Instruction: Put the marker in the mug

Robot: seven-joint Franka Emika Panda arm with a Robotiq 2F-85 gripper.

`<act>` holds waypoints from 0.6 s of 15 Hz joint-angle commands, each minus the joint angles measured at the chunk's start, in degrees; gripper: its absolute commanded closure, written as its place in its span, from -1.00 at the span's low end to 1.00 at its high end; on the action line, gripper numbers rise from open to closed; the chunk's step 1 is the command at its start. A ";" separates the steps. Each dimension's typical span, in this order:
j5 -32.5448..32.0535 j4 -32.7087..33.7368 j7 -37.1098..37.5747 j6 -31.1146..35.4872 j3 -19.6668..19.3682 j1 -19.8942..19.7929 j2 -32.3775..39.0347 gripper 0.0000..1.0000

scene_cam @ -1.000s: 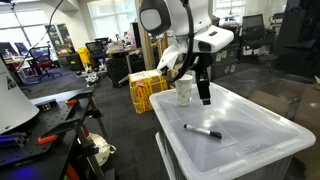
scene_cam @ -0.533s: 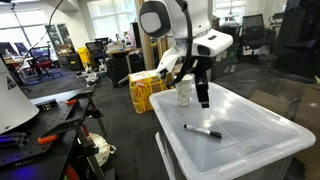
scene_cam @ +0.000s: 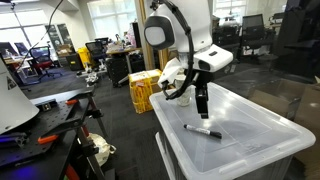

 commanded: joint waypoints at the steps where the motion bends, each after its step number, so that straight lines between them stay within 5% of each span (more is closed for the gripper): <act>1: 0.25 4.23 2.47 -1.87 0.36 -1.08 3.08 -1.00; 2: -6.81 4.23 6.75 1.44 6.57 -7.15 1.96 -1.00; 9: -19.67 9.06 17.32 0.84 16.47 -17.84 5.55 -1.00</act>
